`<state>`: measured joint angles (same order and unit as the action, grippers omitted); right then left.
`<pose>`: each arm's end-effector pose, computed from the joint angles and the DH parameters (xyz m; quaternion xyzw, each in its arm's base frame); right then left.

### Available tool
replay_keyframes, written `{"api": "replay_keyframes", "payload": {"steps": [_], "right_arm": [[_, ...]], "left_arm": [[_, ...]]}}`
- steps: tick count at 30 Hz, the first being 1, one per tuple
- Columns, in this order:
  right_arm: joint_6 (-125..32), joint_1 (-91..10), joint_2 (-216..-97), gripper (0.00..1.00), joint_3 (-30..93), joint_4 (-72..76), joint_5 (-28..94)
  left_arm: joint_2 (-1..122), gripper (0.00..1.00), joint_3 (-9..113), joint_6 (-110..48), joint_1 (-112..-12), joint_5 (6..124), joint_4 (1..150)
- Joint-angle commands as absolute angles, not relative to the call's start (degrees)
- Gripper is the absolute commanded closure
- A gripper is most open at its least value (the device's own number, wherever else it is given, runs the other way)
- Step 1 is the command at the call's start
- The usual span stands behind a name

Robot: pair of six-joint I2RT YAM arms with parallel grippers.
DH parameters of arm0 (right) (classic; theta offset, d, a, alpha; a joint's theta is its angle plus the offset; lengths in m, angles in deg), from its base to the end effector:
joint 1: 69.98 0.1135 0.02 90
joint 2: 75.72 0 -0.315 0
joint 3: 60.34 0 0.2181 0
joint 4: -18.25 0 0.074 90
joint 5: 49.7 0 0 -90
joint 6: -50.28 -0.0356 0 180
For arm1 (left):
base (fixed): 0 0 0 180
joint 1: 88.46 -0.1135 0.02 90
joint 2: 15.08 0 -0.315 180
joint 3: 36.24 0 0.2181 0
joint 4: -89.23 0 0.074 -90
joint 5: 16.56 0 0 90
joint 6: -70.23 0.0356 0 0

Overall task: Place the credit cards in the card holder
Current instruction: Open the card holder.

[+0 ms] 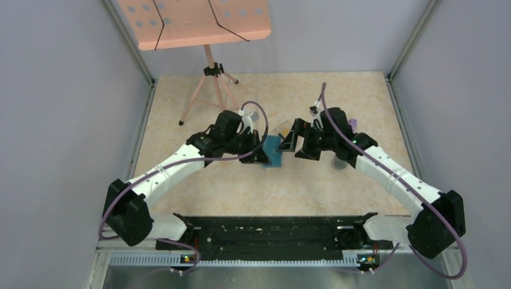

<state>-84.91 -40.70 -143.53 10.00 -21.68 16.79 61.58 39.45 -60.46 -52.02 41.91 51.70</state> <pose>0.1707 0.1120 0.3500 0.0321 0.8817 0.4079 0.2348 0.1877 -0.1617 0.3514 0.0858 0.8706 -0.4520 0.1744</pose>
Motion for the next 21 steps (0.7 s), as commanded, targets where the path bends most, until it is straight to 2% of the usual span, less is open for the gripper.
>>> {"api": "replay_keyframes", "payload": {"steps": [1,4,10,12,21], "right_arm": [[-81.09,-35.35,-148.73,0.05,15.76,-26.37,24.20],[-80.72,-31.36,-152.98,0.08,18.21,-27.01,26.72],[-81.10,-26.11,-159.14,0.20,21.16,-27.98,30.42],[-81.80,-25.26,-160.38,0.30,21.44,-28.76,32.08],[-82.08,-24.07,-160.96,0.63,19.85,-32.96,39.16]], "left_arm": [[62.65,1.00,42.77,-53.79,-50.08,46.71,39.31],[63.03,1.00,43.11,-53.19,-49.67,46.81,37.90],[63.95,1.00,43.90,-52.74,-49.64,45.81,37.36],[64.41,1.00,44.64,-52.25,-49.70,45.58,36.96],[64.69,1.00,46.48,-50.00,-49.68,47.69,34.04]]}}
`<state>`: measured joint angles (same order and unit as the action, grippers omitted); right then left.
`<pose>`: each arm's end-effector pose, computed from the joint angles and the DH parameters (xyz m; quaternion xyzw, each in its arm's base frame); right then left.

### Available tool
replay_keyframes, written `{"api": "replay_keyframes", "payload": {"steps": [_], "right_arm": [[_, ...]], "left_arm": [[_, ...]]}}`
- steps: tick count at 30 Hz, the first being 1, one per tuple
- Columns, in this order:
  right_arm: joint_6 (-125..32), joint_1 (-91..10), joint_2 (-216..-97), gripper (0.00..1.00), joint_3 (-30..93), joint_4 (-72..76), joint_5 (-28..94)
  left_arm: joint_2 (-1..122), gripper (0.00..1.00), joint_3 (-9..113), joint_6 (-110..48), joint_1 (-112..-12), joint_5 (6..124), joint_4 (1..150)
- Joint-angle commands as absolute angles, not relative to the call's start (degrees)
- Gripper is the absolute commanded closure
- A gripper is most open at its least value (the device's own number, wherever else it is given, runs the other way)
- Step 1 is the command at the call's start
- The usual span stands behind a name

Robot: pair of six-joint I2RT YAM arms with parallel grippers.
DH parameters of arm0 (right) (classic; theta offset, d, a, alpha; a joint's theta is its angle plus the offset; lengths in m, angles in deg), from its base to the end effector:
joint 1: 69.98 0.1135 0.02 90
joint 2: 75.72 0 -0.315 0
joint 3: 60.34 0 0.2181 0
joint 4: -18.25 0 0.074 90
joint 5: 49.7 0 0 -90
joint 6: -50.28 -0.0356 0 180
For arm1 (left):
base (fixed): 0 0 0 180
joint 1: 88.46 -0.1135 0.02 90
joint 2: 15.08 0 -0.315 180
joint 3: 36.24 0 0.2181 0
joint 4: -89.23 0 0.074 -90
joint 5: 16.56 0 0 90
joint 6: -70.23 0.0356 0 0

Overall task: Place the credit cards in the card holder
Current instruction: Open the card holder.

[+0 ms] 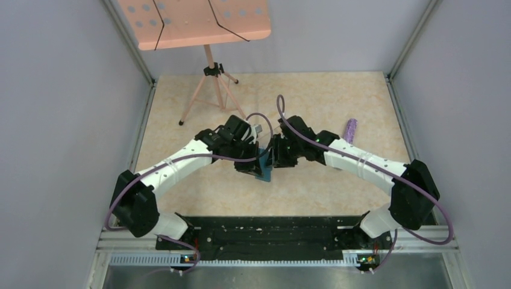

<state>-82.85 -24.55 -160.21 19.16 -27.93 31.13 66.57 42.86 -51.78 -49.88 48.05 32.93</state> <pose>0.1893 0.2002 0.3230 -0.0454 0.9394 0.2853 0.1846 0.1836 -0.1660 0.3246 0.1128 0.9348 -0.3241 0.0915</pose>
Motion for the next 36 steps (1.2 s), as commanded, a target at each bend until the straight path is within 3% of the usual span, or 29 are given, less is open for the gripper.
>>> {"api": "replay_keyframes", "payload": {"steps": [1,6,15,19,25,31,36], "right_arm": [[-82.10,-24.02,-160.73,0.66,19.38,-33.66,39.93],[-82.65,-25.28,-159.27,0.74,15.78,-35.81,43.21],[-79.63,-32.35,-151.25,0.69,12.22,-35.32,37.56],[-78.64,-34.39,-146.57,0.46,10.59,-32.05,31.92],[-79.98,-34.75,-144.36,0.25,6.04,-22.09,19.41],[-82.53,-34.71,-147.45,0.25,4.59,-14.43,13.56],[-82.68,-34.73,-149.79,0.32,7.85,-13.66,12.48]], "left_arm": [[64.15,1.00,46.21,-50.08,-49.65,47.88,34.58],[61.21,1.00,44.81,-50.90,-49.79,48.33,37.72],[59.74,1.00,41.81,-52.20,-50.77,46.90,40.59],[61.75,1.00,41.47,-52.74,-51.24,44.57,41.39],[63.11,1.00,41.29,-52.81,-51.26,41.73,42.50],[62.90,1.00,40.72,-53.08,-51.24,40.40,43.63],[62.41,1.00,40.37,-53.25,-51.25,40.87,43.74]]}}
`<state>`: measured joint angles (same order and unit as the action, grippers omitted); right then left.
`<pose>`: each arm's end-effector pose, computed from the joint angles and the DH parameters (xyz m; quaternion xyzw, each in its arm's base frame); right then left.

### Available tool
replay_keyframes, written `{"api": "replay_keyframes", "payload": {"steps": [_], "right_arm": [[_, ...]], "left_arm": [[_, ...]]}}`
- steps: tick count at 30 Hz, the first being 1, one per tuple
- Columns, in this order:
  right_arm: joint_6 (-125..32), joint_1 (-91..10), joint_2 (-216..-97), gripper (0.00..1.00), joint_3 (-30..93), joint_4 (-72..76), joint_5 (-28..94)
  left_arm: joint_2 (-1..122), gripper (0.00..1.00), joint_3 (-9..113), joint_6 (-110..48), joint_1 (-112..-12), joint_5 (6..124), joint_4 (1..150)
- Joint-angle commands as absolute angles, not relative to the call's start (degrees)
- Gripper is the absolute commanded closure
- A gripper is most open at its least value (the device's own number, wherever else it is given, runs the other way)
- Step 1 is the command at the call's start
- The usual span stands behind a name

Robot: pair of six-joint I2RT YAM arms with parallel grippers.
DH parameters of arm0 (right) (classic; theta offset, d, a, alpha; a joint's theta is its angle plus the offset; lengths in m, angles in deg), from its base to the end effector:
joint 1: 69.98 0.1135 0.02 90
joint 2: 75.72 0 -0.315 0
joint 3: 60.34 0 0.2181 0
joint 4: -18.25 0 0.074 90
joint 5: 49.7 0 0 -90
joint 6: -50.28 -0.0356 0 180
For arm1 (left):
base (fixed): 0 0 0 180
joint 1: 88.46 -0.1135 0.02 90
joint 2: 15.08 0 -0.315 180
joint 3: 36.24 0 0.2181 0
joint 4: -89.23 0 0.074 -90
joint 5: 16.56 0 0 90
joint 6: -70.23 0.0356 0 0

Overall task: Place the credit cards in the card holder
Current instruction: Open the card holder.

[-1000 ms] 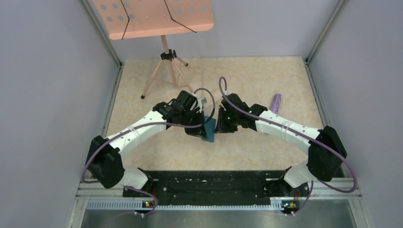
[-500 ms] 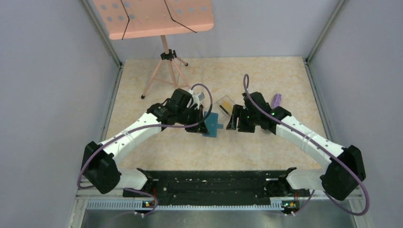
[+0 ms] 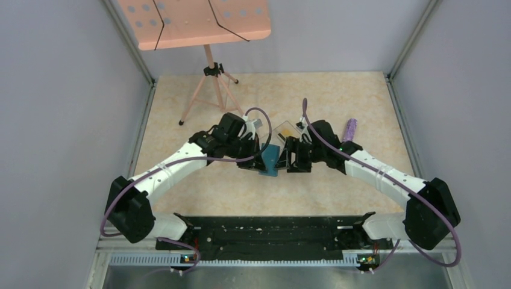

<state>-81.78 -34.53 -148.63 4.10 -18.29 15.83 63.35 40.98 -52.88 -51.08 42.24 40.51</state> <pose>0.1693 0.1387 0.3072 -0.0289 0.9061 0.3868 0.1690 0.1812 -0.1616 0.3376 0.1258 0.9008 -0.3968 0.1237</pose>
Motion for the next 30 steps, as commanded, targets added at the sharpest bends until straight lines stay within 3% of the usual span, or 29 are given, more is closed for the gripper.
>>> {"api": "replay_keyframes", "payload": {"steps": [1,9,12,19,23,25,27,28,30], "right_arm": [[-83.27,-34.71,-149.95,0.33,8.75,-13.86,12.93],[-80.32,-34.73,-153.60,0.53,13.92,-26.24,22.41],[-80.31,-34.73,-152.40,0.70,13.04,-27.06,23.91],[-80.57,-34.73,-152.89,0.72,11.94,-24.23,20.19],[-80.68,-34.70,-152.47,1.00,11.64,-20.86,18.01],[-80.27,-34.73,-152.05,1.00,12.22,-20.21,17.17],[-79.94,-34.73,-151.05,1.00,12.78,-20.40,17.77],[-79.54,-34.73,-150.31,1.00,13.10,-20.45,17.97],[-78.21,-34.68,-148.58,1.00,13.87,-20.17,17.53]], "left_arm": [[62.43,1.00,40.37,-53.24,-51.21,40.91,43.67],[62.54,1.00,40.63,-53.09,-51.37,41.01,43.57],[62.50,1.00,40.63,-53.08,-51.37,41.22,43.52],[63.14,1.00,40.89,-53.08,-51.38,40.83,43.62],[62.76,1.00,40.80,-53.06,-51.41,40.94,43.90],[62.28,1.00,40.68,-52.96,-51.40,41.36,43.82],[61.60,0.90,40.86,-52.45,-51.44,42.98,43.04],[60.80,0.79,41.06,-51.89,-51.45,44.87,42.39],[58.74,0.48,41.65,-50.86,-51.46,50.74,40.46]]}}
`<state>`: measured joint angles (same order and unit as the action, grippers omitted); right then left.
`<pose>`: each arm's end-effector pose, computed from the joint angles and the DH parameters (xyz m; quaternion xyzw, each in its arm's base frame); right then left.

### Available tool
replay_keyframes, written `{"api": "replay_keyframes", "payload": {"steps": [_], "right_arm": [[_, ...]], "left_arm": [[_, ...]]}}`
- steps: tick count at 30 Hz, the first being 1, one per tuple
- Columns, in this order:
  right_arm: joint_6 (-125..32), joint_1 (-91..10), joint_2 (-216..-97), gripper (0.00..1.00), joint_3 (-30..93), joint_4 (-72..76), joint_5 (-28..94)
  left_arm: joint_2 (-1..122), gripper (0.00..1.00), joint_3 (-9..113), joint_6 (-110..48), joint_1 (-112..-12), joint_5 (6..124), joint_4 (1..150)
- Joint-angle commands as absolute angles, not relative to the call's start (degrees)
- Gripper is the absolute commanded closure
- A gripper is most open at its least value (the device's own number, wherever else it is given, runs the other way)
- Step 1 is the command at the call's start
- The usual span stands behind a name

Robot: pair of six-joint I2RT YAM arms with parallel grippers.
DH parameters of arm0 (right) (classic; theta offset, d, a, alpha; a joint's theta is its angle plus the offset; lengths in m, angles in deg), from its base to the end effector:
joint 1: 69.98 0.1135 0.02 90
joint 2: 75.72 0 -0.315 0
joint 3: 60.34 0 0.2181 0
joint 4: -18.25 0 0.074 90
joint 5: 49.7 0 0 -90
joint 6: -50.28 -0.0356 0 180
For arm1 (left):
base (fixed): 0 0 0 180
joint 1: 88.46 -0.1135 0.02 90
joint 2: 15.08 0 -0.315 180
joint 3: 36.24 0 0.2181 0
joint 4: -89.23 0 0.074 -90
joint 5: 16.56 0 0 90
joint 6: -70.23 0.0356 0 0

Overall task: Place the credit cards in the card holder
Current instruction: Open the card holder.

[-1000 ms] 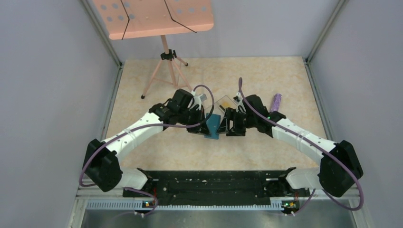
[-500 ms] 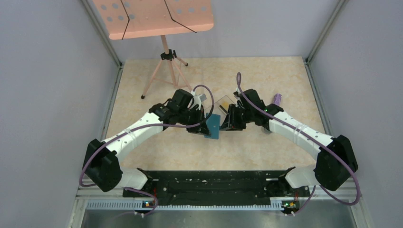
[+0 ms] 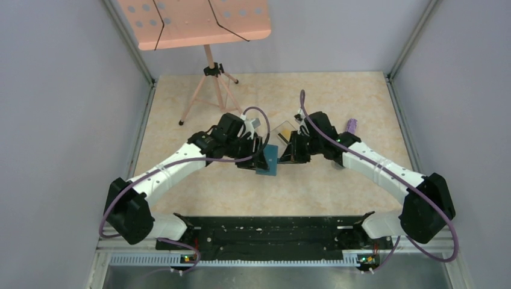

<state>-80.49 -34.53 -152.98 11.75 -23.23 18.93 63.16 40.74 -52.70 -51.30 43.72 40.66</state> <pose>0.1890 0.1505 0.3232 -0.0260 0.9154 0.3596 0.1792 0.1818 -0.1600 0.3369 0.1215 0.9039 -0.3878 0.1334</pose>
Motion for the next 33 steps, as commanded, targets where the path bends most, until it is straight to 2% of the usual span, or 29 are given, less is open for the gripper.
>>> {"api": "replay_keyframes", "payload": {"steps": [1,2,3,7,10,16,22,30,33], "right_arm": [[-77.27,-34.74,-147.79,1.00,14.28,-20.24,17.15],[-76.22,-34.73,-146.99,1.00,14.80,-20.22,16.45],[-75.21,-34.72,-146.14,1.00,15.47,-20.28,15.65],[-71.38,-34.67,-143.34,1.00,18.10,-20.30,11.83],[-68.60,-34.73,-143.10,1.00,20.30,-20.54,6.04],[-65.50,-34.69,-145.82,1.00,24.36,-21.85,-5.80],[-64.94,-34.79,-146.69,1.00,26.06,-22.86,-11.84],[-66.08,-34.80,-147.29,1.00,25.95,-22.41,-15.59],[-66.21,-34.75,-147.89,1.00,25.95,-22.21,-16.48]], "left_arm": [[57.19,0.33,41.82,-50.29,-51.48,55.83,39.61],[54.82,0.22,41.93,-49.89,-51.50,59.43,39.05],[53.03,0.15,41.90,-49.57,-51.55,63.19,38.84],[45.80,0.03,40.92,-43.87,-51.72,74.46,41.49],[42.45,0.01,40.55,-35.57,-51.89,76.10,43.31],[43.25,0.01,40.87,-18.08,-52.82,61.93,42.72],[45.10,0.01,41.15,-5.69,-53.41,52.42,40.69],[41.50,0.01,33.00,0.66,-53.48,32.53,55.09],[41.20,0.01,29.53,-2.05,-53.45,28.51,62.95]]}}
